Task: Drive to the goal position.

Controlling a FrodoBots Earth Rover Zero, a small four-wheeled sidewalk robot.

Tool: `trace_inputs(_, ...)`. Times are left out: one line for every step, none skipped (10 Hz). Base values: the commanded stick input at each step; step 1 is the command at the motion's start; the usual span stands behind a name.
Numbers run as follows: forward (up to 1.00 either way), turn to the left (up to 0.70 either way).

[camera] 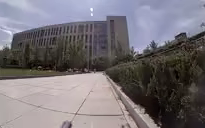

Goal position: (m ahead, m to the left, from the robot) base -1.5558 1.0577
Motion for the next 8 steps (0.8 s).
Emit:
trace_inputs(0.0,0.0)
trace_inputs(0.02,0.0)
trace_inputs(0.03,0.0)
trace_inputs(0.01,0.0)
trace_inputs(0.04,0.0)
trace_inputs(0.04,0.0)
trace_inputs(0.04,0.0)
trace_inputs(0.04,0.0)
